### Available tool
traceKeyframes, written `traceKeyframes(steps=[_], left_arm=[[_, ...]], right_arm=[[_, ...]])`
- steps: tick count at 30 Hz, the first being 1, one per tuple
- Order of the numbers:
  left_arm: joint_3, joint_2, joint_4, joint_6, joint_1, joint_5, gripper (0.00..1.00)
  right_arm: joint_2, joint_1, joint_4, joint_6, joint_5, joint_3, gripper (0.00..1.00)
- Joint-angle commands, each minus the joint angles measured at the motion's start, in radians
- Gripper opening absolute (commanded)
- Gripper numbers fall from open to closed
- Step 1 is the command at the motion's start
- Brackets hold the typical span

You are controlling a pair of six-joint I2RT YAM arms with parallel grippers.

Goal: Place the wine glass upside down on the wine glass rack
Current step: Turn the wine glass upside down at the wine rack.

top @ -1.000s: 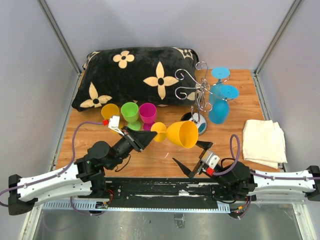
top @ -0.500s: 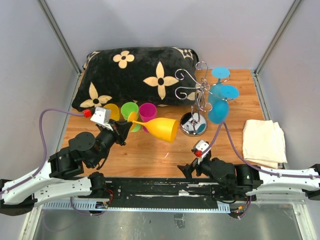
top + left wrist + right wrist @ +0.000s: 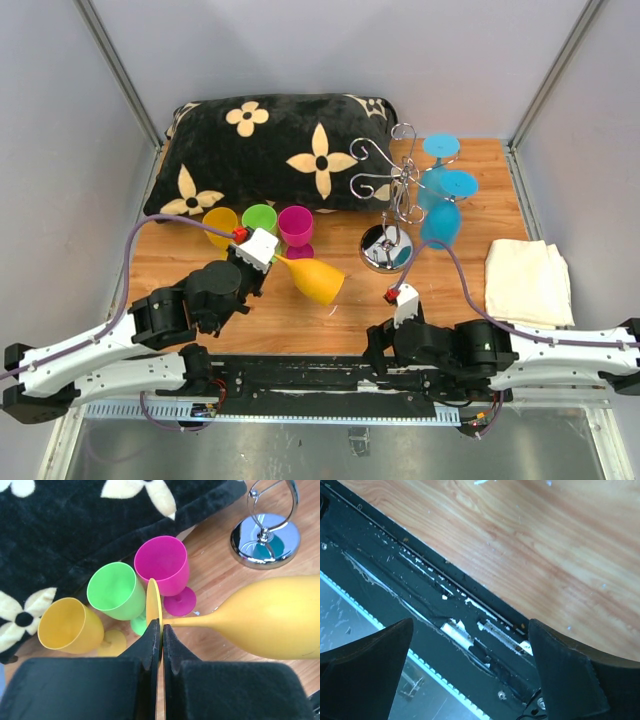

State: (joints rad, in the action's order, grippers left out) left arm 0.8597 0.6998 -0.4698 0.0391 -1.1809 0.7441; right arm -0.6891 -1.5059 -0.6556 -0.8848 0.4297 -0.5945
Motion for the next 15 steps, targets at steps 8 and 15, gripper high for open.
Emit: traceKeyframes(steps=[8, 15], left_arm=[[-0.092, -0.062, 0.165, 0.292, -0.005, -0.121, 0.01], [-0.160, -0.041, 0.233, 0.420, -0.006, -0.197, 0.01]], right_arm=[[0.273, -0.002, -0.085, -0.183, 0.076, 0.135, 0.98], [0.285, -0.001, -0.092, -0.024, 0.161, 0.028, 0.99]])
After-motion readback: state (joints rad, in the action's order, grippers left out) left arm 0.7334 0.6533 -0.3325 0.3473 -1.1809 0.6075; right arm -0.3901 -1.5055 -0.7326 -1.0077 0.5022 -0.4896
